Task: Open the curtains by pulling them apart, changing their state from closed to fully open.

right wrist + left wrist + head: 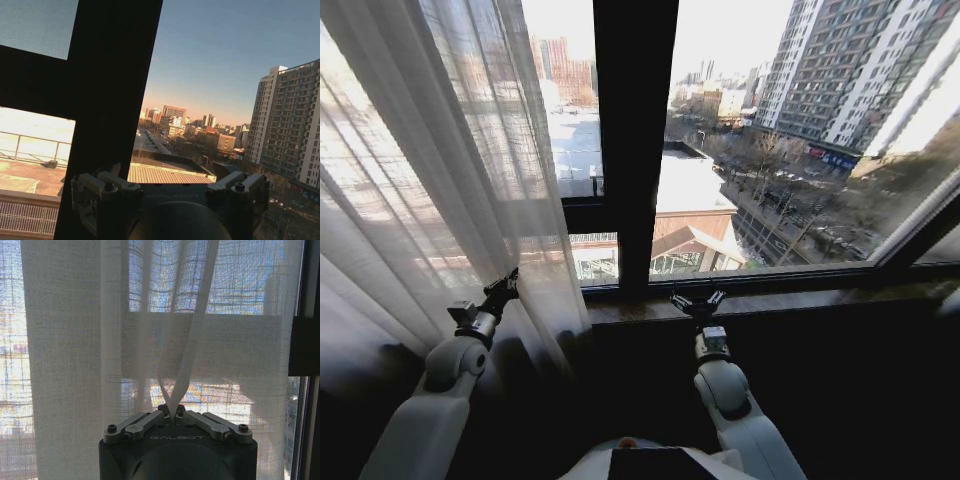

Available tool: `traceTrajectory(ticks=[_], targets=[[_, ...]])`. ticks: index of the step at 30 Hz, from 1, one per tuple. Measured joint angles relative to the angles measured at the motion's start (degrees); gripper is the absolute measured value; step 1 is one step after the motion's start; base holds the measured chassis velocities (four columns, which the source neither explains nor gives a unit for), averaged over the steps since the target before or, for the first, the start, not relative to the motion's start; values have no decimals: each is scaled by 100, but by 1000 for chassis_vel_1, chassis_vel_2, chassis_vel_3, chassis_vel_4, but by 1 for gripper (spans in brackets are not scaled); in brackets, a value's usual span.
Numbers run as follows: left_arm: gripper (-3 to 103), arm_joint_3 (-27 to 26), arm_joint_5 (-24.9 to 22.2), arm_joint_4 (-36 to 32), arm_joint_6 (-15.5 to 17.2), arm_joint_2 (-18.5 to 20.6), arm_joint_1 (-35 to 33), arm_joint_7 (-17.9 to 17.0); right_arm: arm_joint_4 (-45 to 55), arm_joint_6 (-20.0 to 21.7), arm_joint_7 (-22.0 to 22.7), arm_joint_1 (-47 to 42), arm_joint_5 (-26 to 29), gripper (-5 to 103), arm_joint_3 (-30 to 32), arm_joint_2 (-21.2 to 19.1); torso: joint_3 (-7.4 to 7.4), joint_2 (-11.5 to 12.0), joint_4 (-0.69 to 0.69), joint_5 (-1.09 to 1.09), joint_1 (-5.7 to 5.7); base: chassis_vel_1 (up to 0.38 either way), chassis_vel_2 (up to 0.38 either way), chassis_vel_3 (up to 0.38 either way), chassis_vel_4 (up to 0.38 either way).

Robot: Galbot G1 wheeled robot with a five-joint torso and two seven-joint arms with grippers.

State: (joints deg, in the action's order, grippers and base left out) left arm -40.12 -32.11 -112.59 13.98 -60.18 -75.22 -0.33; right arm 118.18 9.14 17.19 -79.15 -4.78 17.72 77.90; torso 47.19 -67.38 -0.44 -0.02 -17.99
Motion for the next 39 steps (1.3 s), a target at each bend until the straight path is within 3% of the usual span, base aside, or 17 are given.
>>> traceTrajectory(ticks=[39], targets=[[0,-200,91,-364,51,-283,-306,-47,-70,-179,-48,73,30,100,-151,-126,0,0,1,1,0,324,327,-327,-326]])
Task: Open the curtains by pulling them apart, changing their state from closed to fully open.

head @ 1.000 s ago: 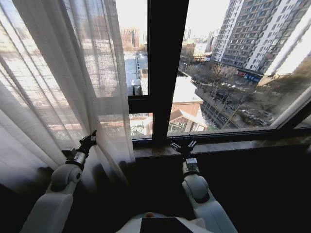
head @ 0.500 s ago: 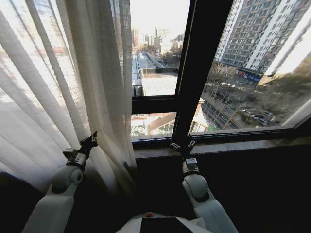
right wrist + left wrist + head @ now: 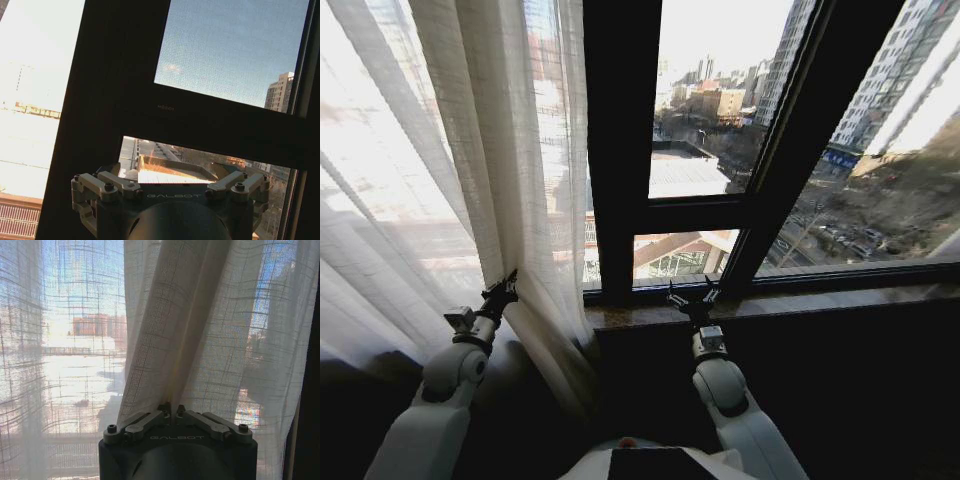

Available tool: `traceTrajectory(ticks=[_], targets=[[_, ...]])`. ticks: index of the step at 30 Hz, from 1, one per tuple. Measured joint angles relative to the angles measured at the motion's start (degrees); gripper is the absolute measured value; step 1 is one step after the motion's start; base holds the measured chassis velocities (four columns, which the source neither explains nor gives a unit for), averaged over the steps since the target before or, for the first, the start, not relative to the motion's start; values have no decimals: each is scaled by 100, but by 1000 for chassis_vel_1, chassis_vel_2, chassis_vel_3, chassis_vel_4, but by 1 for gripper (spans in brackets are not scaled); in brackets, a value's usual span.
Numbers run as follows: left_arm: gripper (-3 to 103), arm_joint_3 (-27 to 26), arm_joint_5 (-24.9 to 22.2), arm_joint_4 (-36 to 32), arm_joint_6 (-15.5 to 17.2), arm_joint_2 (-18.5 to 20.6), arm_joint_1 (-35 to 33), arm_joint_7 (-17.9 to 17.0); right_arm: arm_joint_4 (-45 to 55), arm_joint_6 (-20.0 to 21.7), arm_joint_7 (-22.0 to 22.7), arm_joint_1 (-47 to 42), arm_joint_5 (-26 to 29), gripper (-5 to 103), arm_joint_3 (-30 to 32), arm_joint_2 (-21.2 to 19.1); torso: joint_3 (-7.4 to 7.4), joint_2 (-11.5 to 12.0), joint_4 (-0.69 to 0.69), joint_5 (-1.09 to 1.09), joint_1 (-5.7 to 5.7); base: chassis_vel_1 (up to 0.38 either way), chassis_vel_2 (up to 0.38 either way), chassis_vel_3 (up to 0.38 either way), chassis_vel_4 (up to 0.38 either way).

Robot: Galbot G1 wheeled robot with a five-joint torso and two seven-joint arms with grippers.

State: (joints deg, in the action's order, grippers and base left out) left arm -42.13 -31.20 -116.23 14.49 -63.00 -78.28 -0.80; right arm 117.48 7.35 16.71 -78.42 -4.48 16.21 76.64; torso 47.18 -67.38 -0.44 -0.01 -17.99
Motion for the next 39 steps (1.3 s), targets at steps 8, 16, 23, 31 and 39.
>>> traceTrajectory(ticks=[8,16,23,31,39], targets=[[0,-161,-15,-87,0,-22,-107,1,65,0,-1,-36,-23,100,-67,4,0,0,0,0,0,360,348,-349,-359],[0,-409,-51,-287,0,-43,-346,7,153,0,-1,-89,-93,100,-170,64,1,1,0,1,-1,350,364,-343,-357],[0,-559,-64,-419,-7,-108,-501,15,201,-5,-20,-118,-120,100,-236,87,0,0,1,-1,0,348,356,-337,-346],[0,-607,-59,-514,-10,-225,-581,9,242,-34,-34,-141,-126,100,-254,35,0,0,2,3,-1,199,181,-210,-205],[0,-680,-53,-568,-10,-311,-608,17,226,-39,-51,-135,-122,100,-234,-30,1,1,-3,-3,0,-7,-4,4,8]])
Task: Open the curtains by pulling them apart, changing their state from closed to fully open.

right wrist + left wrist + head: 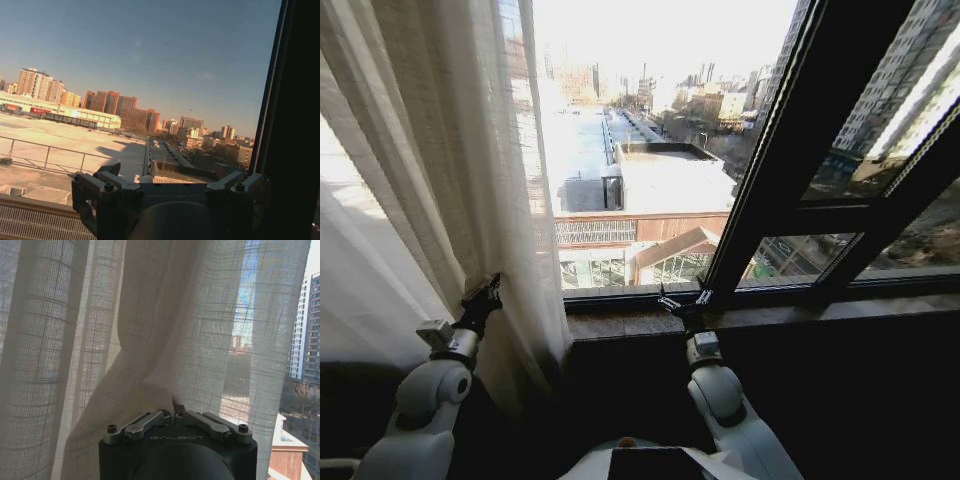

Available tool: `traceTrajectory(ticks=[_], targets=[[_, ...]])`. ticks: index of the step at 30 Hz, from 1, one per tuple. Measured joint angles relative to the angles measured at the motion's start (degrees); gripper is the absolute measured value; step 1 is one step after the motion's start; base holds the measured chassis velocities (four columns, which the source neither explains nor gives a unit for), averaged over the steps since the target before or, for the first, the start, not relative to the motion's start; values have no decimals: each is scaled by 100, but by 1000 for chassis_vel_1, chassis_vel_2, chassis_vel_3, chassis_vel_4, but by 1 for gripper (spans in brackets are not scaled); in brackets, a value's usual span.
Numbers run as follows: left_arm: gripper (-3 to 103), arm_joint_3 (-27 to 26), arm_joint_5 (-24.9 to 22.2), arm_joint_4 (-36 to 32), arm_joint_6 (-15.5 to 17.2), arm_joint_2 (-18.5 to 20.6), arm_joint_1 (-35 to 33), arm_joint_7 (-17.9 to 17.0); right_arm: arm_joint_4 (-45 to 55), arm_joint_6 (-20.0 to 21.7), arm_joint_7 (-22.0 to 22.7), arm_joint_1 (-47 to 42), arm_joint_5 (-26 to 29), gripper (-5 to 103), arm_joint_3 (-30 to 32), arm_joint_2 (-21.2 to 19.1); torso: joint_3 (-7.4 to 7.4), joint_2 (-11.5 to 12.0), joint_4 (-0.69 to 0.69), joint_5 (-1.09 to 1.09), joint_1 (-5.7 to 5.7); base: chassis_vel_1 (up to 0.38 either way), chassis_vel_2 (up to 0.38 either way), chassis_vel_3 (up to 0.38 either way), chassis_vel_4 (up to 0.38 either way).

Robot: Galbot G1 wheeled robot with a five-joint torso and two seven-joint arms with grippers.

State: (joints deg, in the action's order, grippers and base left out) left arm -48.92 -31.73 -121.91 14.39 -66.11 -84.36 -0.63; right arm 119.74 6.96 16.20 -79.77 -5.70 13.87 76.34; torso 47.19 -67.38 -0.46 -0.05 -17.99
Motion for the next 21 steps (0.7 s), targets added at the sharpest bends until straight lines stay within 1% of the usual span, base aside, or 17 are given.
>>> traceTrajectory(ticks=[7,16,21], targets=[[0,-83,3,-7,-3,-23,-27,-1,-78,8,-40,58,-58,100,-25,6,0,0,3,6,0,-17,-8,22,15],[0,-110,13,-12,-3,-46,-24,1,-176,18,-29,138,-57,100,-26,-44,0,0,2,2,0,4,3,-5,-12],[0,-99,36,25,-3,-89,5,2,-234,26,-28,168,-53,100,-16,-68,0,0,2,3,0,92,75,-74,-78]])
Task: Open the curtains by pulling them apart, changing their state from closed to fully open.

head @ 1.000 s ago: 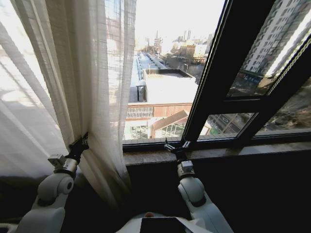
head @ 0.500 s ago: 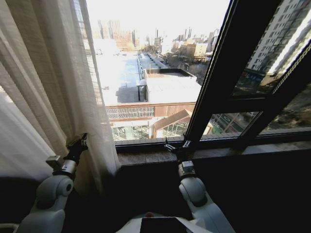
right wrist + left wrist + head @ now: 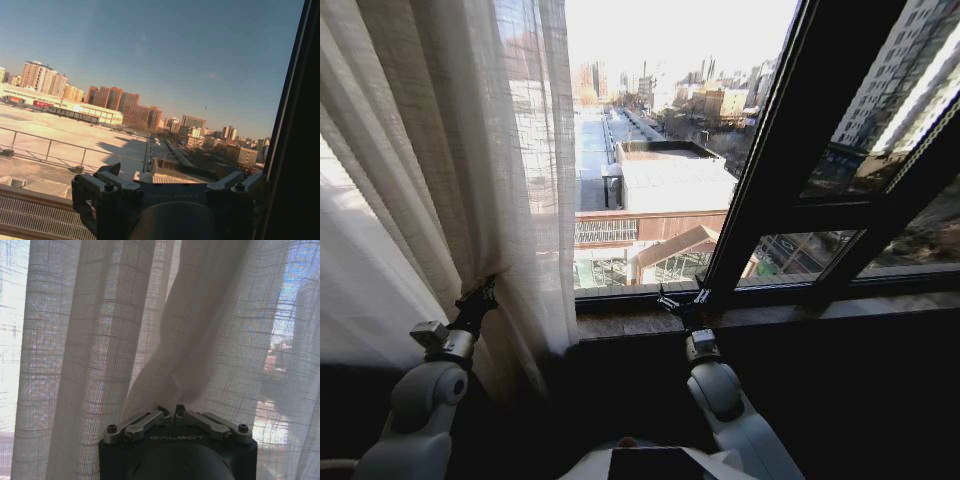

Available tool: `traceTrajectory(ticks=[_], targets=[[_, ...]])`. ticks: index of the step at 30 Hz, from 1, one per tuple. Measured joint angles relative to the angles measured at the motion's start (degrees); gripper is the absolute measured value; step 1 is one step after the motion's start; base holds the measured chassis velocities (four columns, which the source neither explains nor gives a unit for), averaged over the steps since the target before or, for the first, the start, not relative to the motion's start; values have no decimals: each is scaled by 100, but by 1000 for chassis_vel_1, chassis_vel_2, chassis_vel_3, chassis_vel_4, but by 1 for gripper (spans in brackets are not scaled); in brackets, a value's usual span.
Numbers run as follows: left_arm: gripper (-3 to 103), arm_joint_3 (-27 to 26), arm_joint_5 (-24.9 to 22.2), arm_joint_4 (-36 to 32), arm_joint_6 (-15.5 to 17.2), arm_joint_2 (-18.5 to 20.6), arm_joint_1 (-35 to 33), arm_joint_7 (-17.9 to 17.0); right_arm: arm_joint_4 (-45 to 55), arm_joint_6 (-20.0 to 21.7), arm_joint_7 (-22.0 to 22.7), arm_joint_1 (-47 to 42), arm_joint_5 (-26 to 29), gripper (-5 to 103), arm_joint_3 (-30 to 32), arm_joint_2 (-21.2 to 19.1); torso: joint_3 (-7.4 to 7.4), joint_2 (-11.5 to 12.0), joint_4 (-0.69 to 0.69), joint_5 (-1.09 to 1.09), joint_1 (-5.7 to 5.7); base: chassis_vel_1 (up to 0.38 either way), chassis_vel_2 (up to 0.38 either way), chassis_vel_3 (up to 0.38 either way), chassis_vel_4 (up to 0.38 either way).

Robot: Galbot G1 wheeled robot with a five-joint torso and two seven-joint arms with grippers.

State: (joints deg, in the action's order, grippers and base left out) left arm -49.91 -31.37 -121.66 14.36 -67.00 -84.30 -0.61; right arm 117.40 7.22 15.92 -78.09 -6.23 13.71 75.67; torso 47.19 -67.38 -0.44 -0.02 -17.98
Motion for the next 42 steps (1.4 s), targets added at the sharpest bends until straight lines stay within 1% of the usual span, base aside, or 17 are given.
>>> traceTrajectory(ticks=[8,12,17,23,26,28,29,33,34,40,41,42], targets=[[0,23,78,-34,-1,-90,-14,1,-22,7,-3,52,30,100,-5,-62,0,0,0,1,-1,126,134,-116,-128],[0,26,115,-80,-1,-128,-46,1,-31,-30,-11,73,196,100,0,-85,0,0,1,0,-1,113,108,-104,-97],[0,23,120,-112,20,-135,-61,-4,-31,-65,-20,86,262,100,-1,-98,0,0,1,3,0,34,39,-40,-30],[0,-104,124,-63,84,-148,-53,-144,-42,-74,-31,94,271,100,-1,-107,0,0,-1,-1,0,0,0,0,0],[0,-296,85,69,143,-142,-33,-427,-60,-85,-39,95,271,100,-2,-108,0,0,-1,0,0,0,0,0,0],[0,-531,-39,198,145,-78,-17,-593,-67,-92,-45,95,269,100,-2,-107,0,0,0,1,0,0,0,0,0],[0,-531,-39,198,145,-78,-17,-593,-67,-92,-45,95,269,100,-2,-107,0,0,0,1,0,0,0,0,0],[0,-931,-279,407,126,43,-12,-790,-118,-104,-52,108,263,100,-5,-99,0,0,1,2,0,0,0,0,0],[0,-931,-279,407,126,43,-12,-790,-118,-104,-52,108,263,100,-5,-99,0,0,1,2,0,0,0,0,0],[0,-1241,-374,765,0,120,158,-1342,-214,-108,-70,172,257,100,-27,-86,0,0,0,2,0,0,0,0,0],[0,-1241,-374,765,0,120,158,-1342,-214,-108,-70,172,257,100,-27,-86,0,0,0,2,0,0,0,0,0],[0,-1293,-379,827,-15,144,201,-1427,-236,-107,-73,186,256,100,-29,-85,0,0,0,2,0,0,0,0,0]])
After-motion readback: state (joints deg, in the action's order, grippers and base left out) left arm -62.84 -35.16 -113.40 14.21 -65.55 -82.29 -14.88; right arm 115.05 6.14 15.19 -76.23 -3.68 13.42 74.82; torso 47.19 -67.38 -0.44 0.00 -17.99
